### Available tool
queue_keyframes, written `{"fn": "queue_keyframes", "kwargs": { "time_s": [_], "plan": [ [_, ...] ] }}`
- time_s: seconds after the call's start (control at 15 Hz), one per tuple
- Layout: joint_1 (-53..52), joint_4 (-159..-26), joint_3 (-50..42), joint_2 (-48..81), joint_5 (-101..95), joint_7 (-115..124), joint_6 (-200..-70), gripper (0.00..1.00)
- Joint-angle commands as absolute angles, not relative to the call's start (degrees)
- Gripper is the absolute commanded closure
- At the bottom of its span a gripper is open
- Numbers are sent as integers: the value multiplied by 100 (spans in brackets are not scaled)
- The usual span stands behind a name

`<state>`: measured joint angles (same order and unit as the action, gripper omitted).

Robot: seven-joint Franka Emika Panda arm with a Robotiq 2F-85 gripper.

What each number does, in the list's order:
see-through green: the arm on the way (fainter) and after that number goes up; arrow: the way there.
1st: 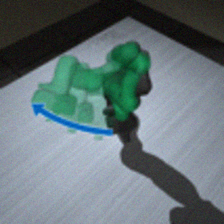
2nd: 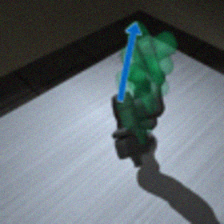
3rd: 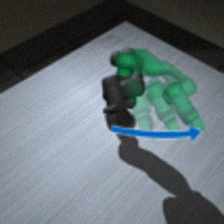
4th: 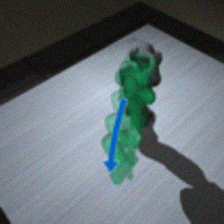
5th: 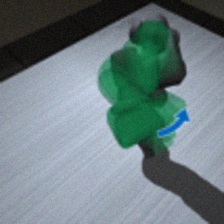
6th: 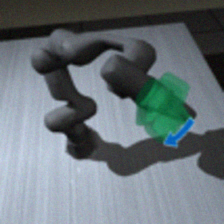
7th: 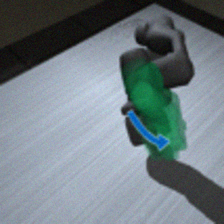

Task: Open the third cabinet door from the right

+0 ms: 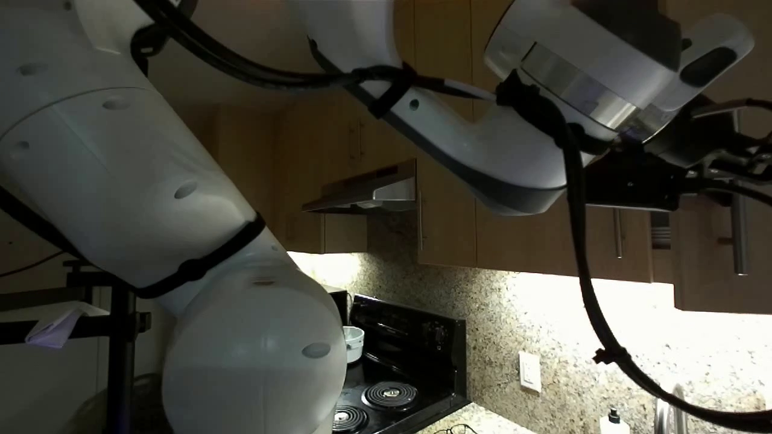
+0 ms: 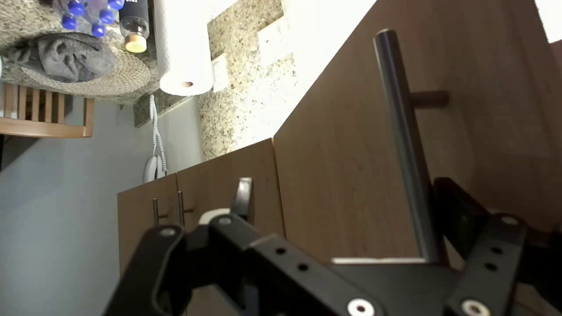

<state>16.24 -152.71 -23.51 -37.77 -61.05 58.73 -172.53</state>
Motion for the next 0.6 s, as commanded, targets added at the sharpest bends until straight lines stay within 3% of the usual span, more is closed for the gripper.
{"fn": "queue_keyframes", "kwargs": {
  "time_s": [0.0,0.53],
  "plan": [
    [1158,-15209,-3234,-4152,-5877,4473,-16553,0],
    [-217,-14758,-4232,-4978,-5283,2259,-15100,0]
  ]
}}
